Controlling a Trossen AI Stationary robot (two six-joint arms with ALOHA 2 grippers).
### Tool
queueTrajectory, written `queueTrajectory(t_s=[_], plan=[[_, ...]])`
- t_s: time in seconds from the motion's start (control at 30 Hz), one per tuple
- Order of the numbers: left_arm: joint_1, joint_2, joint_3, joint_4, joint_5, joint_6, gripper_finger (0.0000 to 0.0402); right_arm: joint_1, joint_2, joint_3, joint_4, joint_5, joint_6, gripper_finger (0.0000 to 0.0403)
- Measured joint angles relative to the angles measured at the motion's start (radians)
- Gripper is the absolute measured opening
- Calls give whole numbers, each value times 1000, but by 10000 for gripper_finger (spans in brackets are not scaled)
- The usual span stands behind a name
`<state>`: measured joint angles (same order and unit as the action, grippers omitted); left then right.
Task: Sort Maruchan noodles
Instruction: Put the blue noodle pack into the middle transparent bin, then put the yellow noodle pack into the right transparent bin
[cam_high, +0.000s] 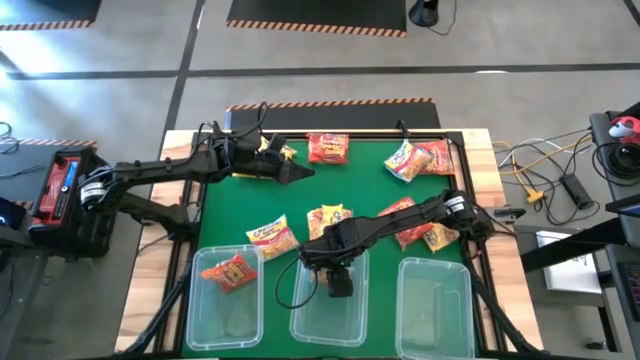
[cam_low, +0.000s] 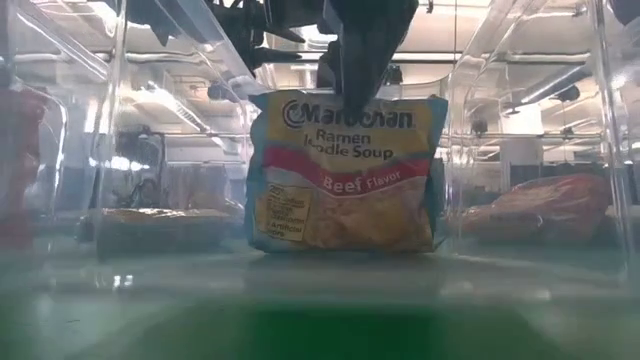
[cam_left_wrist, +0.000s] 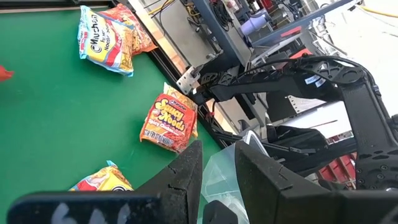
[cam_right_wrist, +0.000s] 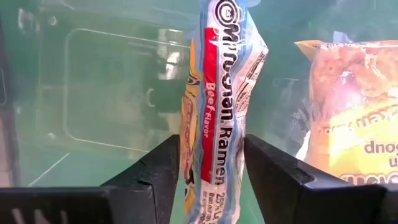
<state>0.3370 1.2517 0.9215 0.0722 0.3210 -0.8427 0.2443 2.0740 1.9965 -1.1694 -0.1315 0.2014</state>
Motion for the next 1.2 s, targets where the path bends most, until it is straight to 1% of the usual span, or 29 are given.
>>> queueTrajectory(t_s=[0.3,0.33,0.5,0.63,0.8,1.03,1.1,1.2], plan=[[0,0,0,-7,1,0,77,0,-103,68,-15,8,33,161],[-1,0,0,-13,1,0,77,0,-117,78,-19,24,33,159],[-14,0,0,-68,2,36,77,-4,-195,90,-31,179,23,153],[-34,5,0,-137,-2,72,77,-25,-247,74,-37,253,23,155],[-82,10,0,-235,-69,120,77,-78,-262,41,-61,346,7,155],[-142,13,-1,-369,-190,161,77,-218,-266,-76,-60,340,-69,151],[-155,13,-5,-410,-224,186,77,-273,-279,-117,-59,294,-69,148],[-161,13,-17,-445,-257,210,77,-355,-311,-199,-6,182,-42,149]])
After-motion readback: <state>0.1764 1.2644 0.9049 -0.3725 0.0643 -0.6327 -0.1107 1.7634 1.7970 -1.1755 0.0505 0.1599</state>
